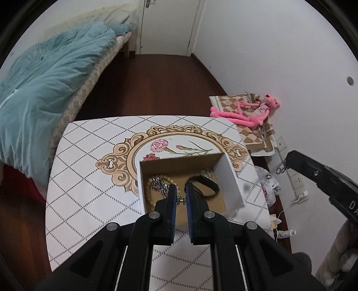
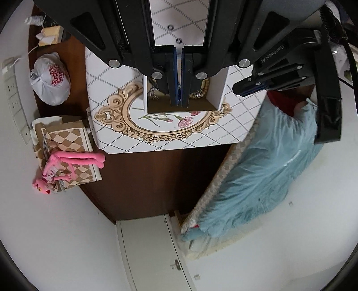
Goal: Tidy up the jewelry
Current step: 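Lower the necklace into the box and open the right tool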
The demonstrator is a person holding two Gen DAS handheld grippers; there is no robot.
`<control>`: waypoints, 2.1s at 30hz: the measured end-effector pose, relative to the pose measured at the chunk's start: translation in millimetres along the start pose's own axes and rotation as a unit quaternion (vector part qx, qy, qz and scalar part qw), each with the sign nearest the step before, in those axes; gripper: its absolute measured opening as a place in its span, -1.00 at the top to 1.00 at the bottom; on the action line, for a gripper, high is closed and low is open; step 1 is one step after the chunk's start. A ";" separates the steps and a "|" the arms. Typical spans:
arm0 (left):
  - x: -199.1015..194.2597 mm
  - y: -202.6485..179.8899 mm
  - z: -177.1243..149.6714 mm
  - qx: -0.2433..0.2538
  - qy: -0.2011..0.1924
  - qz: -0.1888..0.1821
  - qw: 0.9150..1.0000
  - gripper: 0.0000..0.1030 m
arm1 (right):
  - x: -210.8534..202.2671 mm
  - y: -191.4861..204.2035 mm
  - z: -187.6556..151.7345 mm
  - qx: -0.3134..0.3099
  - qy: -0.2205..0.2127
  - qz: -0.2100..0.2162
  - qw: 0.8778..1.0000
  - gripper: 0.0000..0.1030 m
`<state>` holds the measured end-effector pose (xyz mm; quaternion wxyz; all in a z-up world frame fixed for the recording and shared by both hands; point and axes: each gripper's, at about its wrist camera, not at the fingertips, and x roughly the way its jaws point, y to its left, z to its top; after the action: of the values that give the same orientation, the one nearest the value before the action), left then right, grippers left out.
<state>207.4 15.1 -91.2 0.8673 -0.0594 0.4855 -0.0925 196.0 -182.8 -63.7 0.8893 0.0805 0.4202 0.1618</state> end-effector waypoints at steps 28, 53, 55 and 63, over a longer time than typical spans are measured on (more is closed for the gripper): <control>64.6 36.0 28.6 -0.029 0.077 0.068 0.994 -0.59 | 120.5 -26.4 -3.2 -0.002 0.205 -0.027 0.978 -0.14; 17.6 25.9 -38.8 -0.037 0.018 0.144 0.989 -0.99 | 77.5 -16.5 -48.4 -0.040 0.125 -0.175 0.976 -0.88; 9.7 22.9 -42.3 -0.037 0.010 0.148 0.988 -0.99 | 66.6 -12.7 -49.4 -0.044 0.112 -0.179 0.976 -0.88; -37.1 3.0 -53.7 -0.027 -0.039 0.157 0.986 -0.99 | 7.2 2.3 -52.5 -0.043 0.049 -0.184 0.981 -0.88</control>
<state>142.9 25.4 -89.0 0.8873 -0.0093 0.4572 0.0605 159.1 -177.7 -101.5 0.8849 -0.0445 0.4633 0.0177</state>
